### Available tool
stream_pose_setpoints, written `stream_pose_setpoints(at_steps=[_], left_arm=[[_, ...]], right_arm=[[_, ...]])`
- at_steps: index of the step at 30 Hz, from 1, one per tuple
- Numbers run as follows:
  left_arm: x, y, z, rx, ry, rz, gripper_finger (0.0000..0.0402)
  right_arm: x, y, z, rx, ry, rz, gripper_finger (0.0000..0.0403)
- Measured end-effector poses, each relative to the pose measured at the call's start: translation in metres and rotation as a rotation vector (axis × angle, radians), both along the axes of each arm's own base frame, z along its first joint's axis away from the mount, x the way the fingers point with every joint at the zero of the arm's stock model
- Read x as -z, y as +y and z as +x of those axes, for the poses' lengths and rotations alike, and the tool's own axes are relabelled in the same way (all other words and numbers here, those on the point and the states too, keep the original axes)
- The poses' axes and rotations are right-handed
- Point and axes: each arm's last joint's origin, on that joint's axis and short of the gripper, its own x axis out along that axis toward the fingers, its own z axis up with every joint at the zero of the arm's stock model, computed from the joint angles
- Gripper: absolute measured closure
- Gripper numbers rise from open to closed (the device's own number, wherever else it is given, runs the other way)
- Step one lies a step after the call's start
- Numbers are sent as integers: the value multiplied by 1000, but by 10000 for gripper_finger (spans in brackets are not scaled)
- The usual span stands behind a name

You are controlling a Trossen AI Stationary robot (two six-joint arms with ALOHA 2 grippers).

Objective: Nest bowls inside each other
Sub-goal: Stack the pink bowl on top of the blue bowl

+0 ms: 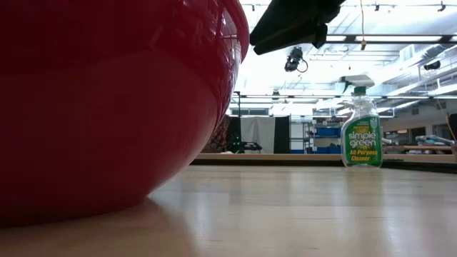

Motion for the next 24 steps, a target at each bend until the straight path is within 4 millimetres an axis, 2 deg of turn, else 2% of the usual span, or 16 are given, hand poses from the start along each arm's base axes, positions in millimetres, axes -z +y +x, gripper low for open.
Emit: stream_pose_setpoints(at_steps=[5, 8, 17, 20, 24], left_arm=[[1, -17, 14, 24, 35, 3, 388], [8, -23, 19, 33, 41, 6, 372], [37, -17, 39, -9, 145, 45, 346], [38, -14, 39, -29, 162, 48, 322], [30, -14, 36, -50, 150, 15, 267]], right_arm=[[0, 0, 0, -3, -1, 2, 264], [0, 0, 0, -3, -1, 2, 264], [0, 0, 0, -4, -2, 2, 264], [0, 1, 0, -6, -2, 3, 264], [0, 1, 0, -7, -2, 3, 264]])
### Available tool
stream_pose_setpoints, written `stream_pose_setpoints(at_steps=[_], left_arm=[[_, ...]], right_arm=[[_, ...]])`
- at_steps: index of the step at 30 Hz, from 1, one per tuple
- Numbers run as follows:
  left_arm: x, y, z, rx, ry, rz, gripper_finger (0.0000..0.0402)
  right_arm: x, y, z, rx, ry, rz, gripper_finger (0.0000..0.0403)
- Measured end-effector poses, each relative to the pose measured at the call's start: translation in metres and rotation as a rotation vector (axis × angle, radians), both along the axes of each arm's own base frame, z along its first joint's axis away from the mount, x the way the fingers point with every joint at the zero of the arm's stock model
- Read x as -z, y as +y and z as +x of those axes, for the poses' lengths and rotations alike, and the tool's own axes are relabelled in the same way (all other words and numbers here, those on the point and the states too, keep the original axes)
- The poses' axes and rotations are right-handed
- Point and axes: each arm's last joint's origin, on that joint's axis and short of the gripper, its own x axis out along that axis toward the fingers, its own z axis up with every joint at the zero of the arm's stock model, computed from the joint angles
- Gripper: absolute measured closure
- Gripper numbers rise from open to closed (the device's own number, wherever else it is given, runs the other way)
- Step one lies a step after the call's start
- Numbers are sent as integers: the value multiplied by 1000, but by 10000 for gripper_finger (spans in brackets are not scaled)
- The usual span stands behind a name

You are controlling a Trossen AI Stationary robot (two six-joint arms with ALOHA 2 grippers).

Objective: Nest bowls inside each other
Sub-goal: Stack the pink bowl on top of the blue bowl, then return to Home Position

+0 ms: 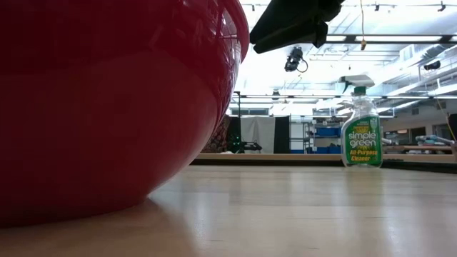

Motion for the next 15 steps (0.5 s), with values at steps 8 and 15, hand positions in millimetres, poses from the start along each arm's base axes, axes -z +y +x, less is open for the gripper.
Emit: stream_pose_setpoints(at_steps=[8, 15], left_arm=[[-38, 14, -16, -88, -45, -128, 181], [-57, 55, -39, -229, -108, -302, 197]], right_arm=[[0, 0, 0, 0, 0, 0, 264], [0, 6, -4, -78, 31, -13, 264]])
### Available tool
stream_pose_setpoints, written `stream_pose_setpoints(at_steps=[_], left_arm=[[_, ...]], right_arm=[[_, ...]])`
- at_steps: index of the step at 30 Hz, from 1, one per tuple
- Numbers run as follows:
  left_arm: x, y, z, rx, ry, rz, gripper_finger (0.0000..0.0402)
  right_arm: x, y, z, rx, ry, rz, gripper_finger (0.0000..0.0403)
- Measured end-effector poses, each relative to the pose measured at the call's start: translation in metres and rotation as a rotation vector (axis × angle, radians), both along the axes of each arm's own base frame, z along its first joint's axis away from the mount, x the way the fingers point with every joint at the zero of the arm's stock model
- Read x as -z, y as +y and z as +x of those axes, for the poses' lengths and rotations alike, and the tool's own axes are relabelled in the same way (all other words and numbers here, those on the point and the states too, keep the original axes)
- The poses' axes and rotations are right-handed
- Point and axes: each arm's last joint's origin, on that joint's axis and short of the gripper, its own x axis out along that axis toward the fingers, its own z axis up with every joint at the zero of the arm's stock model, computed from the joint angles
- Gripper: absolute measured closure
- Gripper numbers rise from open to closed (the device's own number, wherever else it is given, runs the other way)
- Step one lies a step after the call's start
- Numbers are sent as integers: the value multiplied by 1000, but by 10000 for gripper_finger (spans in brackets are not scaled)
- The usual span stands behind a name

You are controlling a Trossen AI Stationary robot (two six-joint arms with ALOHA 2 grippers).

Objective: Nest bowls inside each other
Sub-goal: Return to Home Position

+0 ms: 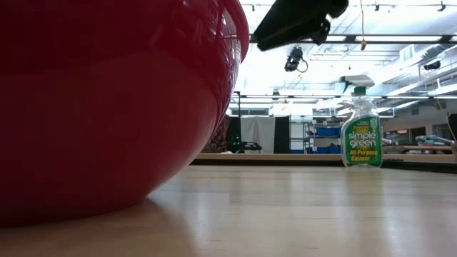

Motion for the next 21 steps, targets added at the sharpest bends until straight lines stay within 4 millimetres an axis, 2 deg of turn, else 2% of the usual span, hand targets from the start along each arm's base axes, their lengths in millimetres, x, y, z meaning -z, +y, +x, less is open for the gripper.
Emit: stream_pose_setpoints(at_steps=[7, 10, 14, 21], left_arm=[[-11, 37, -27, -140, -210, -235, 226], [-14, 48, -40, -182, -303, -258, 231], [-10, 61, -57, -222, -406, -258, 235], [6, 83, -81, -310, -518, -310, 235]], right_arm=[[-10, -4, -12, -38, -17, -26, 264], [-11, -18, -22, -26, -47, -17, 266], [-2, -41, -41, -66, -131, 15, 274], [24, -81, -93, 0, -357, 98, 282]])
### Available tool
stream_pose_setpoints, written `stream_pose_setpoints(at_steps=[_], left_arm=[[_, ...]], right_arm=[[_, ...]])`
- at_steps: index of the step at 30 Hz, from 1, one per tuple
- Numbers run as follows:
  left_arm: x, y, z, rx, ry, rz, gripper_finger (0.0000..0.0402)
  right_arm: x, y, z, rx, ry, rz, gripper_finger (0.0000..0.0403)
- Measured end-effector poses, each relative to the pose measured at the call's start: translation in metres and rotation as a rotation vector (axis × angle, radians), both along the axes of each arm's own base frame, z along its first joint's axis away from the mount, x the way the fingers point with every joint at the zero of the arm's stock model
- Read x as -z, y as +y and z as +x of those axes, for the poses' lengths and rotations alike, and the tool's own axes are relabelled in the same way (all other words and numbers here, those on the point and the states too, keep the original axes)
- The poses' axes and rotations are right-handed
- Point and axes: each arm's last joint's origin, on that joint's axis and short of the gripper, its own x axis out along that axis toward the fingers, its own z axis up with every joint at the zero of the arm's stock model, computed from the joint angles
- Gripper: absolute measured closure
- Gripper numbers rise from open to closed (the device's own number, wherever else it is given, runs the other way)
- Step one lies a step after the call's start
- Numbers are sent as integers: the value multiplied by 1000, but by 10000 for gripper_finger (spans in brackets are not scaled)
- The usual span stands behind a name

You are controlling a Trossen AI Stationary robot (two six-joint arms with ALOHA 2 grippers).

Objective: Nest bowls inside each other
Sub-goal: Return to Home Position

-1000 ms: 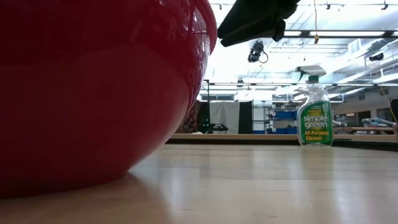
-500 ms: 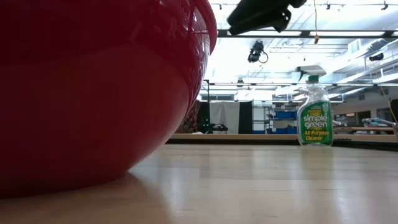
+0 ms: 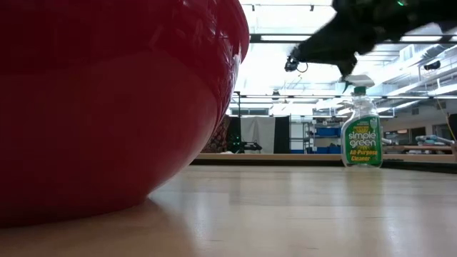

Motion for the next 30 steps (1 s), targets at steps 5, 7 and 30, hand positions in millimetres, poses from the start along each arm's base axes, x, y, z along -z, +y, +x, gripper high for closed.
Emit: stream_pose_setpoints(at_steps=[5, 7, 30], left_arm=[[7, 11, -14, -10, -88, -79, 235], [8, 15, -19, -21, -119, -108, 235], [54, 46, -53, -148, -308, -154, 235]], right_arm=[[11, -13, -34, 18, -128, 41, 283], [9, -15, -45, 33, -171, 19, 284], [17, -41, -116, 132, -276, -77, 285]])
